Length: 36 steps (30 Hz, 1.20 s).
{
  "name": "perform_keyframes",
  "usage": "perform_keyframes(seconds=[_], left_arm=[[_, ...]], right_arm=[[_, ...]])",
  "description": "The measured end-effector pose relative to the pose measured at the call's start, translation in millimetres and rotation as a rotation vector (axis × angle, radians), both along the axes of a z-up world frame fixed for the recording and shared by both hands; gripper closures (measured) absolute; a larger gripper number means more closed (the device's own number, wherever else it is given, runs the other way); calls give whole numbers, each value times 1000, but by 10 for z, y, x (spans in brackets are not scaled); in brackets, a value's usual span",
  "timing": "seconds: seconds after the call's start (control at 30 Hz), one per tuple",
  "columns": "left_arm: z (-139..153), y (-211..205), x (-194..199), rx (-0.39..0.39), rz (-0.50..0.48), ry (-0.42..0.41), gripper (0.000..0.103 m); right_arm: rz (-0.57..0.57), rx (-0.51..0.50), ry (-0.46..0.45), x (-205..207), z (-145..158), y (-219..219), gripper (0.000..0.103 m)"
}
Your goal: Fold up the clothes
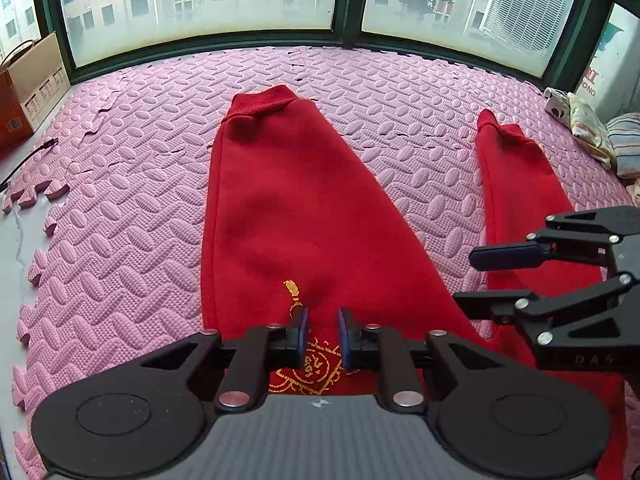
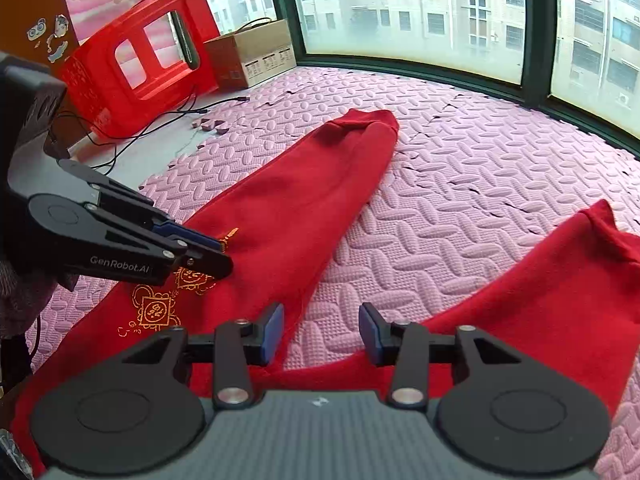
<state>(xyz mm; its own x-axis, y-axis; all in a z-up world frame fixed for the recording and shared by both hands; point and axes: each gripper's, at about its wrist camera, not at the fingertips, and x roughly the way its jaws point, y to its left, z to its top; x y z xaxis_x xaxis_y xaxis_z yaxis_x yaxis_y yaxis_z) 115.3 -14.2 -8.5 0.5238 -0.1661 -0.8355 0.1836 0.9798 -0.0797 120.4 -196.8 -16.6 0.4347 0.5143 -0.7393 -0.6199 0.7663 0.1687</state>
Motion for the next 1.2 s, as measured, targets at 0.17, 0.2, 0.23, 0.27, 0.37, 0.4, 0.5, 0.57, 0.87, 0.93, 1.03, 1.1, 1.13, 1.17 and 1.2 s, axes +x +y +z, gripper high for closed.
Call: perform_keyframes(seconds=[0.17, 0.2, 0.23, 0.27, 0.37, 0.4, 0.5, 0.57, 0.87, 0.93, 1.03, 1.1, 1.13, 1.17, 1.2], left_arm=[[120, -124, 141, -32, -27, -44, 84], [140, -154, 176, -42, -35, -53, 84], [150, -186, 204, -57, -51, -59, 84], [144, -217, 224, -64, -64, -59, 84], [77, -311, 271, -55, -102, -49, 84], [41, -328, 280, -40, -105, -44, 84], [-56, -307, 278, -14, -102, -32, 84], [-72, -286, 262, -9, -101, -34, 84], [-77, -278, 286, -45, -101, -37, 83], [-74, -274, 301, -51, -100, -37, 81], [-84, -326, 299, -33, -131, -49, 78], [-87, -370, 303, -17, -145, -62, 76], [-91, -384, 316, -19, -150, -64, 76], [-95, -388, 333, -21, -150, -67, 76], [-98, -389, 351, -23, -149, -70, 76]], right_arm=[[7, 26, -10, 13, -17, 66, 61], [7, 31, -7, 18, -8, 57, 61], [6, 35, -4, 22, -7, 48, 61], [6, 37, -2, 26, -11, 45, 61], [-4, 29, 9, 53, -41, 42, 62], [-9, 27, 13, 62, -49, 39, 62], [-26, 30, 18, 70, -47, 8, 62], [-33, 41, 23, 72, -42, -8, 63], [-37, 19, 15, 92, -74, 57, 63], [-35, -8, -5, 78, -79, 53, 65], [-30, -20, -17, 65, -79, 62, 64], [-26, -28, -25, 57, -79, 69, 64], [-25, -32, -29, 52, -79, 72, 65], [-23, -36, -33, 48, -79, 76, 65], [-21, -39, -36, 44, -79, 79, 65]])
